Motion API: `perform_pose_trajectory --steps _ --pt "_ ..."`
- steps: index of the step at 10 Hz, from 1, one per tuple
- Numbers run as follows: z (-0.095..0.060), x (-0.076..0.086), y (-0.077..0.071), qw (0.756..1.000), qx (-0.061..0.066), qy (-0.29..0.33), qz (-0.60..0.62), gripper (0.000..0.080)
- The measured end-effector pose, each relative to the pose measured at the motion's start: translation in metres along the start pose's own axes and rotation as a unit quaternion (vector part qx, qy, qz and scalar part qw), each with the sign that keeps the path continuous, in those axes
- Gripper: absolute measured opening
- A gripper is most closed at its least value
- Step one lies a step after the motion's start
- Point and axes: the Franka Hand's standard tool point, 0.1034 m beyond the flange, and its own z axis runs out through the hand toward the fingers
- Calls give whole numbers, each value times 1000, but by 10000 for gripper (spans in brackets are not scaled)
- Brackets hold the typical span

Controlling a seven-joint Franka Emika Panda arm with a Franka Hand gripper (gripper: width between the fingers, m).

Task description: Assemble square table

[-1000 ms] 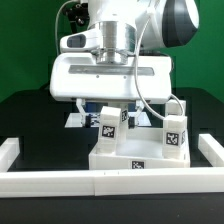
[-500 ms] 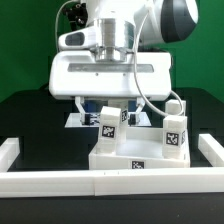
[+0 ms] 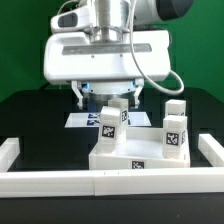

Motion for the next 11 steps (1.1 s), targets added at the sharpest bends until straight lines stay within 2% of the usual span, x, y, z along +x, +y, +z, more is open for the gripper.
perform_pose_trajectory --steps 2,3,4,5,6,7,8,10,11 --pt "3 -3 2 1000 -3 0 1 649" --pt "11 -10 -1 1000 10 -29 -4 649" --pt "17 -15 -4 996 33 -78 -10 649" --pt "15 -10 -3 993 42 -111 -13 649" --pt "14 -8 -3 990 46 -135 -15 649" --pt "12 -8 -5 982 55 -177 -20 649" --pt "10 3 -1 979 61 -192 -20 649" --pt "10 -1 -4 965 75 -251 -21 649" --pt "11 1 -4 965 75 -250 -21 649"
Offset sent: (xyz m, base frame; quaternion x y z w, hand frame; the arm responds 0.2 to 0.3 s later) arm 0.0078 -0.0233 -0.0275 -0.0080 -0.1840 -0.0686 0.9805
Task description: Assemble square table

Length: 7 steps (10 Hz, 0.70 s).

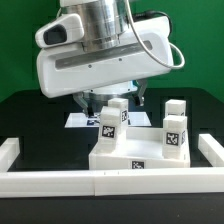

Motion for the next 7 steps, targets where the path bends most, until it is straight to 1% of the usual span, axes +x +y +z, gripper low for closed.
perform_pose_trajectory --steps 2,3,4,5,6,7 --pt "1 0 0 1000 0 0 0 649" --pt "1 0 2 1000 -3 1 2 649" --pt "3 2 9 1000 -25 10 15 649" --pt "5 1 12 999 -41 15 27 649" --pt "5 2 13 998 -51 20 32 649" --pt "5 4 16 998 -54 30 33 649"
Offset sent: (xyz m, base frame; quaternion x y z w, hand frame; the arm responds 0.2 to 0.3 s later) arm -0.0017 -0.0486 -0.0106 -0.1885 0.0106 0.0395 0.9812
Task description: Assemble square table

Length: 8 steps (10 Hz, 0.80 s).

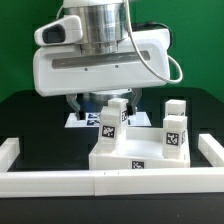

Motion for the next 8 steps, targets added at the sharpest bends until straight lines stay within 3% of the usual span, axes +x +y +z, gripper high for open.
perform_pose_trajectory --steps 8 --pt "5 -1 -3 1000 -3 10 10 649"
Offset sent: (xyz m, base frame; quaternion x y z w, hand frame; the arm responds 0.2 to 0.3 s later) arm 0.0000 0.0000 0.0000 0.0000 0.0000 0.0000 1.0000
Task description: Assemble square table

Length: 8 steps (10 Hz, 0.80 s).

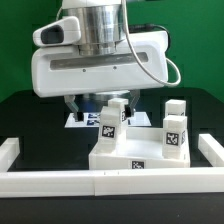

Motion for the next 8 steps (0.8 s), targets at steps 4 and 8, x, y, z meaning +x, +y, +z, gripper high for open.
perform_pose_trajectory --steps 4,8 --pt "6 -7 -1 1000 -1 -4 -2 649" --pt "6 -7 3 1000 -1 -4 -5 290"
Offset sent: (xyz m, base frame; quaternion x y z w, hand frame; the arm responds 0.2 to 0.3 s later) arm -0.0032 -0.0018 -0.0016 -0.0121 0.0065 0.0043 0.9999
